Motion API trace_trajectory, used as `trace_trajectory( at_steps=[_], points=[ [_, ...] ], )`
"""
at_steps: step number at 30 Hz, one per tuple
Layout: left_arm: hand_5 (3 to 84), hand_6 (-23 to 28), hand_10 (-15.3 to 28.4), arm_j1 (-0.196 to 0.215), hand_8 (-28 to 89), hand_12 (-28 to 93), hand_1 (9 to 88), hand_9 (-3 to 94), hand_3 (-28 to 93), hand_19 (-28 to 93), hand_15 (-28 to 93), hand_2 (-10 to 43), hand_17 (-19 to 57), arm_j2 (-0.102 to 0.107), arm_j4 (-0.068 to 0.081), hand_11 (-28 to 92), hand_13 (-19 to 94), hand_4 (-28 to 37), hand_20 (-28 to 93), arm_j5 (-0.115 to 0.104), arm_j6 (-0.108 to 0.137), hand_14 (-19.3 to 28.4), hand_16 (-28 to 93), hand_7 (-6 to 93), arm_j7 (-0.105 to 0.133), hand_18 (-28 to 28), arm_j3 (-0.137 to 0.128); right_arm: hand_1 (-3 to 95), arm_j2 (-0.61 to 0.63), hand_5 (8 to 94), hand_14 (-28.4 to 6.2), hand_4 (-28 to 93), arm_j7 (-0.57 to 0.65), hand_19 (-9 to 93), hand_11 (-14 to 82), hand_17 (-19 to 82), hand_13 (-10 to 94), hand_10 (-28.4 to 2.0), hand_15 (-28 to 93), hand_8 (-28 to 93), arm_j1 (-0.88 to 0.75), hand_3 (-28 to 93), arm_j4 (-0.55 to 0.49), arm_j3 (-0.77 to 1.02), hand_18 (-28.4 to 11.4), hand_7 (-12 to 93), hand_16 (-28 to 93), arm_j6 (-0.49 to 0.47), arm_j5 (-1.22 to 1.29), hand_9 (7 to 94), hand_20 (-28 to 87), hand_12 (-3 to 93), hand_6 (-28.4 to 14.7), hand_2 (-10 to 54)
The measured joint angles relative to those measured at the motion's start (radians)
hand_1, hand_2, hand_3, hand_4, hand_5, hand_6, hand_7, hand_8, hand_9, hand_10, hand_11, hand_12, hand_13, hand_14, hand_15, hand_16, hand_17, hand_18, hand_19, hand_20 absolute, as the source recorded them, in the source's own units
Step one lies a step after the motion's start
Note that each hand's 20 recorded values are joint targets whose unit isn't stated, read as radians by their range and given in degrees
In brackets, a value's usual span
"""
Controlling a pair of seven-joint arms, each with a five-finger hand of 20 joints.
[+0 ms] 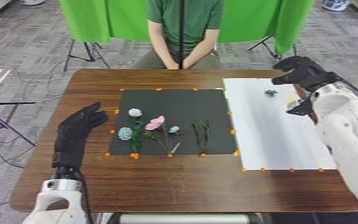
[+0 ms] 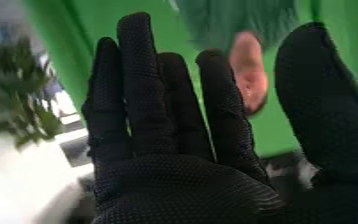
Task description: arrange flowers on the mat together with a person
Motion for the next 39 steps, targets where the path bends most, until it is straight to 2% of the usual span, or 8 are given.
trace_trajectory(
  at_steps=[3, 9, 14, 26, 31, 34, 36, 39],
  points=[
    [47.5, 5.2, 14.1, 0.003, -6, 14, 24.9, 48.2, 66, 12, 25, 4.9, 6.4, 0.000, -0.001, 21, 39, -24.7, 17, 0.000, 0.001, 19.6, 1, 14.6, 0.000, 14.7, 0.000, 35.5, 0.010, 50.7, -11.2, -22, 0.001, 53, 8.7, 27, 61, -12.9, 23, -9, 0.055, 76, 0.061, -0.039, -16.3, 16, 25, -0.039, -0.114, 51.2, 44, 19.1, 1.9, -9.5],
    [47.5, 5.2, 14.1, 0.007, -6, 14, 24.9, 48.1, 66, 12, 25, 4.9, 6.4, -0.001, -0.003, 21, 39, -24.6, 17, 0.000, 0.003, 19.6, 1, 14.5, -0.001, 14.7, -0.001, 35.0, 0.007, 48.6, -11.3, -22, 0.000, 54, 10.0, 27, 61, -12.9, 23, -10, 0.116, 76, 0.141, -0.071, -16.5, 17, 25, -0.232, -0.390, 53.3, 43, 19.4, 2.9, -9.5],
    [47.4, 5.2, 14.1, 0.008, -6, 14, 24.9, 48.0, 65, 12, 25, 5.0, 6.4, -0.001, -0.004, 21, 39, -24.5, 17, 0.000, 0.004, 19.6, 1, 14.4, -0.001, 14.8, -0.002, 34.9, 0.001, 46.9, -11.3, -23, 0.004, 55, 12.0, 28, 62, -13.0, 24, -10, 0.133, 77, 0.214, -0.082, -16.7, 17, 25, -0.232, -0.391, 55.7, 43, 19.3, 3.0, -9.5],
    [47.4, 5.2, 14.0, 0.007, -6, 14, 24.9, 48.0, 66, 12, 25, 4.9, 6.3, -0.001, -0.004, 21, 39, -24.6, 17, 0.000, 0.004, 19.7, 1, 14.4, -0.002, 14.8, -0.001, 39.4, -0.050, 50.9, -9.6, -24, 0.003, 58, 14.6, 29, 68, -11.2, 27, -11, 0.160, 77, 0.322, -0.108, -17.0, 20, 26, -0.233, -0.397, 62.9, 45, 18.7, 4.8, -9.5],
    [47.4, 5.2, 14.1, 0.006, -6, 14, 24.9, 48.0, 66, 12, 25, 4.9, 6.3, -0.001, -0.003, 21, 39, -24.6, 17, 0.000, 0.004, 19.6, 1, 14.4, -0.002, 14.8, -0.001, 44.6, -0.070, 58.6, -8.2, -26, 0.005, 60, 16.5, 30, 71, -10.4, 31, -13, 0.156, 76, 0.343, -0.109, -16.9, 23, 28, -0.221, -0.445, 68.5, 47, 18.5, 6.2, -9.5],
    [47.4, 5.2, 14.1, 0.005, -6, 14, 24.9, 48.0, 66, 12, 25, 4.9, 6.3, -0.001, -0.003, 21, 39, -24.7, 17, 0.000, 0.004, 19.7, 1, 14.5, -0.003, 14.8, -0.001, 49.3, -0.075, 62.8, -6.4, -28, 0.016, 62, 13.3, 31, 74, -8.9, 30, -5, 0.148, 73, 0.344, -0.106, -17.0, 24, 38, -0.180, -0.449, 73.7, 49, 23.9, 6.1, -9.5],
    [47.4, 5.2, 14.0, 0.005, -6, 14, 25.0, 48.0, 66, 12, 25, 4.9, 6.3, -0.001, -0.003, 21, 39, -24.6, 17, 0.000, 0.004, 19.7, 2, 14.5, -0.003, 14.8, -0.001, 56.4, -0.078, 71.7, -4.6, -28, 0.026, 63, 6.1, 31, 77, -6.8, 34, 1, 0.136, 67, 0.352, -0.106, -17.4, 24, 45, -0.121, -0.447, 84.3, 52, 32.2, 5.2, -9.5],
    [47.5, 5.2, 14.1, 0.005, -6, 14, 25.0, 48.1, 66, 12, 25, 4.9, 6.3, -0.001, -0.003, 21, 39, -24.6, 17, 0.000, 0.004, 19.6, 1, 14.4, -0.003, 14.8, -0.001, 59.2, -0.083, 78.2, -4.9, -28, 0.051, 64, 5.9, 33, 79, -6.3, 39, 3, 0.110, 66, 0.376, -0.112, -17.8, 24, 47, 0.019, -0.436, 90.9, 54, 35.6, 4.9, -9.5]
  ],
)
